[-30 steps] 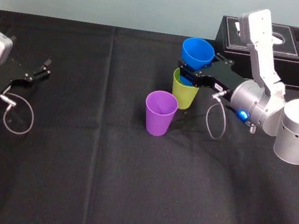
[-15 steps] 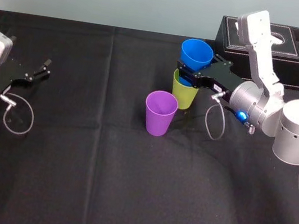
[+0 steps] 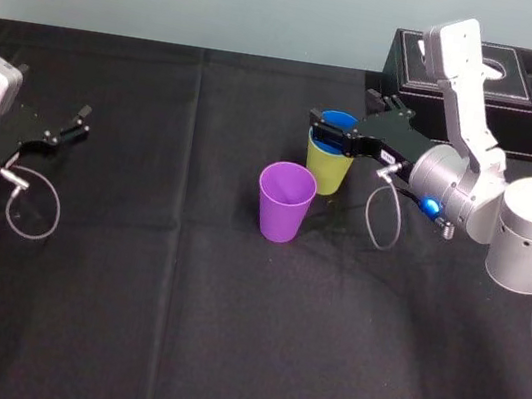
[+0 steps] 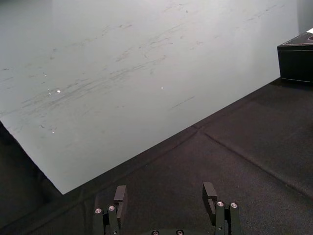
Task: Stack the three plastic cups sequentially using one hand.
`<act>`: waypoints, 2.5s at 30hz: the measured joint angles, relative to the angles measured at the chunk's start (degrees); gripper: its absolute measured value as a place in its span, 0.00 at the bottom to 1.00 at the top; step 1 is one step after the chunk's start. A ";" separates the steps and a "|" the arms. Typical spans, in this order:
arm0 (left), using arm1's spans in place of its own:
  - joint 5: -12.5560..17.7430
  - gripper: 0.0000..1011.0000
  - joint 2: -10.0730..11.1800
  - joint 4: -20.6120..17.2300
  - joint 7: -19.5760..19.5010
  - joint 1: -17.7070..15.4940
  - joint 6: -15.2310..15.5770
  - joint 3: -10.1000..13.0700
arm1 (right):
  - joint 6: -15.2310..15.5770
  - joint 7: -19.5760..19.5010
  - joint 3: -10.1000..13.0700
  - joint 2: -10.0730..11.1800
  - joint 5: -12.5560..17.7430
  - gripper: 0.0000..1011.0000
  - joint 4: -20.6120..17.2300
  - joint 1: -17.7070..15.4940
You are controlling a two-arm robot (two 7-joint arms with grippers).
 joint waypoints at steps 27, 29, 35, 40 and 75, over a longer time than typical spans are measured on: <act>0.00 1.00 0.00 0.00 0.00 0.00 0.00 0.00 | 2.77 4.79 5.61 9.53 6.96 0.99 -15.31 -11.09; 0.00 1.00 0.00 0.00 0.00 0.00 0.00 0.00 | 2.77 6.04 6.61 11.68 8.26 0.99 -17.22 -13.59; 0.00 1.00 0.00 0.00 0.00 0.00 0.00 0.00 | 1.04 8.72 7.93 16.27 10.02 0.99 -20.75 -19.51; 0.00 1.00 0.00 0.00 0.00 0.00 0.00 0.00 | -0.68 10.99 7.66 19.08 11.27 0.99 -22.13 -23.66; 0.00 1.00 0.00 0.00 0.00 0.00 0.00 0.00 | -3.61 8.44 -5.09 13.72 9.11 0.99 -12.99 -15.47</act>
